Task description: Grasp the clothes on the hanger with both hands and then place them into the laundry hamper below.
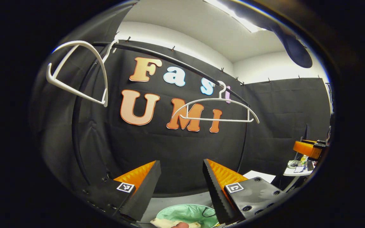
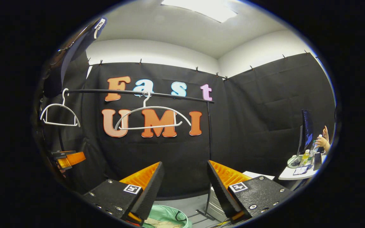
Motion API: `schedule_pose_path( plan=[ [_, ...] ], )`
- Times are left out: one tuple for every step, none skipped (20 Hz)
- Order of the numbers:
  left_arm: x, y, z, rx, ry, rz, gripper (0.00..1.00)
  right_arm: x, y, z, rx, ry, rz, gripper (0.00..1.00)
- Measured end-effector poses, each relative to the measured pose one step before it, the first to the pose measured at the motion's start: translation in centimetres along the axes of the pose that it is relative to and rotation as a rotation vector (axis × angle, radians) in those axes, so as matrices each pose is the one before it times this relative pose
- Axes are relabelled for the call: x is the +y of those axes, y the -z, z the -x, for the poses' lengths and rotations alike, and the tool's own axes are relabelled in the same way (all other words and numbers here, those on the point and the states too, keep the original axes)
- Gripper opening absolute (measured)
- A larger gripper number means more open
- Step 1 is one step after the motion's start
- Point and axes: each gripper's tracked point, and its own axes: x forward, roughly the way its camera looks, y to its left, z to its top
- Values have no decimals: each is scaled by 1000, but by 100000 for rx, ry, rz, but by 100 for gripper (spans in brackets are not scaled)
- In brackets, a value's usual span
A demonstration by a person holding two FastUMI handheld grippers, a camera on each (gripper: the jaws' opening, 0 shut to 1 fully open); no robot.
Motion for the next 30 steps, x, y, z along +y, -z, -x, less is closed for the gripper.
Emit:
schedule_pose_path(
  plan=[
    [-214,0,-113,-277,252,262,89,-317,-173,153,-249,409,343,86],
    [-112,43,-155,-133,316,197,89,-536,-324,36,-455,1088,1034,86],
    [-141,234,-182,243,167,-80,89,-675,-165,112,-333,1517,1209,86],
    [-40,186,-86,403,234,-33,89,-564,-84,108,246,1284,831,86],
    [-80,88,-85,178,269,315,89,-444,-64,146,195,839,46,86],
    [-170,16,-141,35,386,586,89,-125,-205,-56,36,313,-601,86],
    [-3,156,4,261,95,384,89,-190,-68,43,-112,435,-480,86],
    [47,167,-73,285,9,156,89,-327,-149,91,-129,738,-33,86],
    [-51,50,-58,82,99,216,89,-175,-74,1,-273,670,312,86],
    [29,-78,-73,-158,128,226,88,-15,-200,-20,-355,311,266,86],
    [23,-33,141,-127,126,-6,82,126,-19,39,-136,-124,53,86],
    [98,2,-1,-43,-248,-337,88,255,-60,-147,-4,-485,71,86],
    [114,-19,63,-194,-411,-306,88,207,12,-21,27,-238,202,86],
    [228,-74,39,-305,-468,-84,89,119,85,-55,117,-375,195,86],
    [89,-66,-8,-228,-444,202,89,278,59,12,25,-509,-13,86],
    [272,-40,70,-65,-629,276,95,232,54,-60,-66,-435,-251,86],
    [164,-15,66,-140,-491,345,89,328,37,-105,47,-618,-384,86],
    [236,-107,-69,-116,-531,161,89,270,185,-111,153,-549,-224,86],
    [321,16,27,-51,-762,-13,89,114,197,-52,110,-344,-185,86],
    [201,-62,-13,-69,-508,-39,89,193,234,-148,338,-434,-413,86],
    [135,-36,201,-134,-422,16,89,242,142,-84,181,-441,-673,86],
    [168,-194,28,-297,-267,51,89,132,116,51,97,-307,-712,86],
    [2,-248,85,-343,-295,-61,89,132,175,-18,190,-221,-353,86],
    [123,-47,24,-195,-303,-229,89,90,195,-89,204,-144,-56,86],
    [92,-185,112,-330,-248,-208,89,96,162,-92,215,-198,52,86],
    [145,-153,67,-267,-150,-279,89,214,82,-17,138,-315,-138,86],
    [-8,-113,43,-205,-209,-452,89,176,96,-2,153,-436,-210,86],
    [-45,39,65,-68,-56,-493,89,100,104,30,94,-335,-136,86],
    [-118,-54,-10,-37,-124,-347,89,85,49,-28,68,-209,58,86],
    [-4,-97,99,-206,41,-178,89,24,47,35,163,-96,103,86]
  ],
)
